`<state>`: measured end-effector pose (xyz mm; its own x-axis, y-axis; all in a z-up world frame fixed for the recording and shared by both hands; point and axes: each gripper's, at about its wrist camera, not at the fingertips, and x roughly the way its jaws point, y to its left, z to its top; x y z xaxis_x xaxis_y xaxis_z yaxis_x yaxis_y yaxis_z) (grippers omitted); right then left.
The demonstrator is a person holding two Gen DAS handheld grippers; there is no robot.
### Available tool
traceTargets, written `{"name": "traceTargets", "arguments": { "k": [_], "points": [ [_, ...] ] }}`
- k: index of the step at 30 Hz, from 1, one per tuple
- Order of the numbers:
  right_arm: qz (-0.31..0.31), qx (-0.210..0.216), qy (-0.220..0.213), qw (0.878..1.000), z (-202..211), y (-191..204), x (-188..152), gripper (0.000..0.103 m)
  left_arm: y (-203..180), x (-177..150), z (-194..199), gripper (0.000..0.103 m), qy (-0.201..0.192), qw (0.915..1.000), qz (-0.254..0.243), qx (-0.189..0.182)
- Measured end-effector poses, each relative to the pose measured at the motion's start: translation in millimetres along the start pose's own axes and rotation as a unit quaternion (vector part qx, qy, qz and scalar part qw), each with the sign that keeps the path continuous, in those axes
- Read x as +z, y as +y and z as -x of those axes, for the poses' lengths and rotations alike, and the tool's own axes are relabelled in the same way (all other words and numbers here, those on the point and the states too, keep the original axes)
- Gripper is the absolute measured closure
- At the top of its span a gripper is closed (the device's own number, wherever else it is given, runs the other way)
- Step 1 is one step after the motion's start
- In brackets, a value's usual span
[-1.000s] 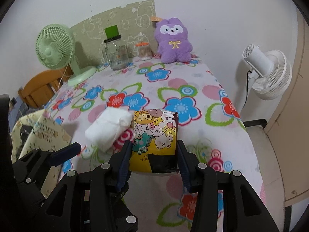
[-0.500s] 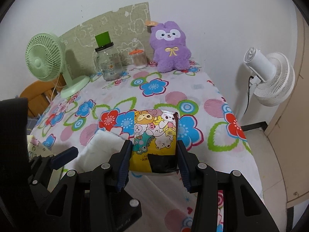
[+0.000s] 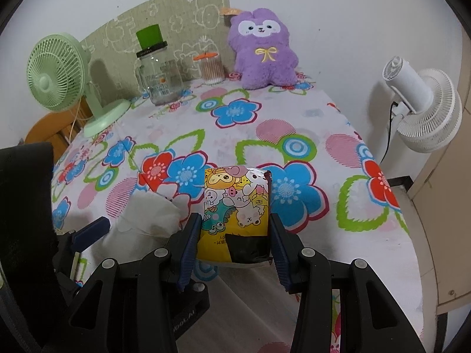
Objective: Organize soft objects
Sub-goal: 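Grasp the folded white cloth with the left tool while the right tool holds the tissue pack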
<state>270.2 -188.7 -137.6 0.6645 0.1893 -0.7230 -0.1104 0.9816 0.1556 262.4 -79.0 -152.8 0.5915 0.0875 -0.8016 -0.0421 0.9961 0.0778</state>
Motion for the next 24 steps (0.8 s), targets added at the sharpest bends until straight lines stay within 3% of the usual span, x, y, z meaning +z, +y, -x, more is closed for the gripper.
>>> {"name": "traceTargets", "arguments": {
  "k": [2, 9, 14, 20, 24],
  "points": [
    [0.001, 0.003, 0.003, 1.0, -3, 0, 0, 0.054, 1, -1, -2, 0.006, -0.003, 1.0, 0.004, 0.005],
    [0.001, 0.008, 0.004, 1.0, -5, 1, -1, 0.054, 3, -2, -3, 0.007, -0.003, 0.9999, 0.011, -0.005],
    [-0.004, 0.009, -0.003, 1.0, -1, 0, 0, 0.054, 4, -2, -1, 0.026, 0.005, 0.999, 0.02, -0.039],
    [-0.007, 0.001, -0.003, 1.0, 3, -3, -2, 0.054, -4, -5, 5, 0.047, 0.002, 0.9988, 0.004, -0.05],
    [-0.008, -0.006, -0.004, 1.0, 8, -6, -5, 0.054, -9, -7, 9, 0.055, 0.003, 0.9989, -0.007, -0.047]
  ]
}}
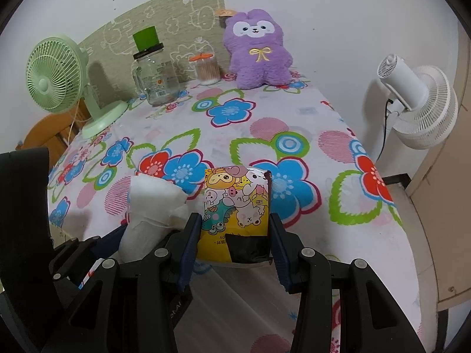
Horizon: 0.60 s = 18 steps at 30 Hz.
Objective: Organize soft objects
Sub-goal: 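Lift and carry the white cloth and tissue pack over the yellow box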
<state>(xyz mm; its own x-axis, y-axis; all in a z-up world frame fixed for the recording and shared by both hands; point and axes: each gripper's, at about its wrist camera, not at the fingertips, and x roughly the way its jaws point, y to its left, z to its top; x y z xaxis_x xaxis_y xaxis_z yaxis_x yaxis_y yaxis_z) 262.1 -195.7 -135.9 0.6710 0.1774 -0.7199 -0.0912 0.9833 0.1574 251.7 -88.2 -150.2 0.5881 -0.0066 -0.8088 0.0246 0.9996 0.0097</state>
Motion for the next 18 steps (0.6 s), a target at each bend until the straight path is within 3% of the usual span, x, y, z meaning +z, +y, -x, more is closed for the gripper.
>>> {"name": "traceTargets", "arguments": {
  "k": [5, 18],
  "points": [
    [-0.001, -0.006, 0.001, 1.0, 6, -3, -5, 0.054, -5, -6, 7, 0.06, 0.002, 0.9999, -0.01, 0.001],
    [-0.003, -0.012, -0.018, 1.0, 43, -2, -18, 0.054, -12, -22, 46, 0.061, -0.022, 0.9994, -0.025, -0.008]
  ]
}}
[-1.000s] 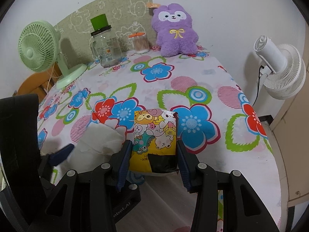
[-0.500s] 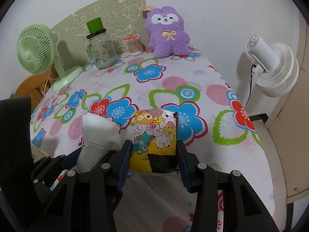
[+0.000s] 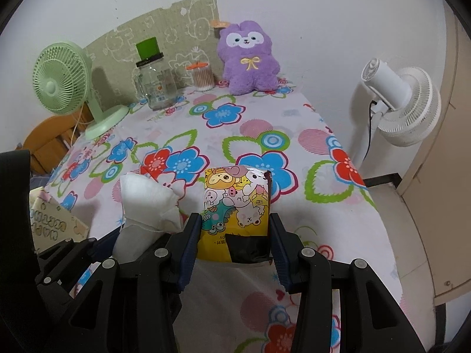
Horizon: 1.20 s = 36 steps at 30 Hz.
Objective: Organize soft objects
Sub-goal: 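Lift and carry the white cloth and tissue pack over the yellow box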
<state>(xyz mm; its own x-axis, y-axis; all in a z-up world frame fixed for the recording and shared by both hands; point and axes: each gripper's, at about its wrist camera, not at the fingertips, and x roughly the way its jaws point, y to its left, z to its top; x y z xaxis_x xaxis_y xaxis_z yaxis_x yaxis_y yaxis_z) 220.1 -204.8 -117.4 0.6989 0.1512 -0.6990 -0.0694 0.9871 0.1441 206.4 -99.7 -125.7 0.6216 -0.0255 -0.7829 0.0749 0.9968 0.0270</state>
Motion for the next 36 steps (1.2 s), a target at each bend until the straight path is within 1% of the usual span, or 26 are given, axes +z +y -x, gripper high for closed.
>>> {"name": "traceTargets", "arguments": {
  "k": [25, 30, 36],
  "points": [
    [0.027, -0.01, -0.059, 0.998, 96, 25, -31, 0.054, 3, -37, 95, 0.061, -0.071, 0.9971, -0.026, -0.006],
    [0.033, -0.02, -0.069, 0.997, 111, 31, -36, 0.054, 4, -45, 111, 0.061, -0.076, 0.9967, -0.028, -0.008],
    [0.041, -0.021, -0.076, 0.996, 126, 38, -41, 0.054, 7, -52, 126, 0.061, -0.084, 0.9961, -0.029, -0.007]
  ]
}}
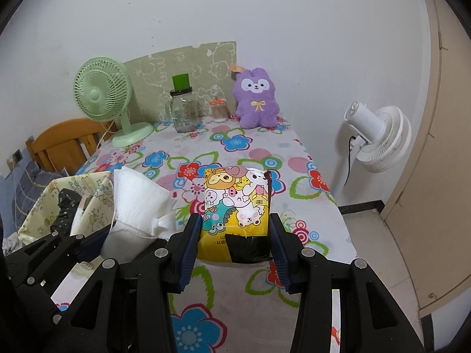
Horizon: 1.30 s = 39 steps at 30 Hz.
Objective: Organize soft objects
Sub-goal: 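Lift and carry the white cloth and tissue pack over the yellow box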
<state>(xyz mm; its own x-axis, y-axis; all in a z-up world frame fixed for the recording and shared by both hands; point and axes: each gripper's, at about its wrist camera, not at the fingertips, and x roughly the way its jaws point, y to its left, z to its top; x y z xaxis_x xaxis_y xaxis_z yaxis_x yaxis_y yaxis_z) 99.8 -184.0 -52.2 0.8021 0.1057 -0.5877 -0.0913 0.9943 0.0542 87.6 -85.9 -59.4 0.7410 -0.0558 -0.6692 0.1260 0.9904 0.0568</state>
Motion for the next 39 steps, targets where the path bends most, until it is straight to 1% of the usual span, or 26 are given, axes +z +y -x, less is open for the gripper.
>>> {"name": "traceTargets", "arguments": {
  "k": [9, 20, 24, 28, 32, 39],
  "points": [
    [0.01, 0.003, -0.012, 1.0, 20, 17, 4, 0.054, 13, -1, 21, 0.061, -0.008, 0.9999, 0.004, 0.005],
    [0.026, 0.018, -0.02, 0.999, 34, 46, 11, 0.054, 38, -1, 42, 0.061, -0.022, 0.9994, 0.006, 0.025],
    [0.033, 0.025, -0.019, 0.999, 34, 57, 13, 0.054, 50, -1, 43, 0.061, -0.021, 0.9994, 0.011, 0.027],
    [0.039, 0.03, -0.016, 0.999, 31, 68, 15, 0.054, 58, -1, 42, 0.061, -0.019, 0.9992, 0.005, 0.034],
    [0.044, 0.038, -0.012, 0.998, 27, 79, 17, 0.054, 70, -1, 40, 0.061, -0.016, 0.9994, 0.01, 0.03],
    [0.054, 0.063, -0.007, 0.996, 15, 100, 20, 0.054, 91, -3, 33, 0.061, -0.011, 0.9991, 0.015, 0.038]
  ]
}}
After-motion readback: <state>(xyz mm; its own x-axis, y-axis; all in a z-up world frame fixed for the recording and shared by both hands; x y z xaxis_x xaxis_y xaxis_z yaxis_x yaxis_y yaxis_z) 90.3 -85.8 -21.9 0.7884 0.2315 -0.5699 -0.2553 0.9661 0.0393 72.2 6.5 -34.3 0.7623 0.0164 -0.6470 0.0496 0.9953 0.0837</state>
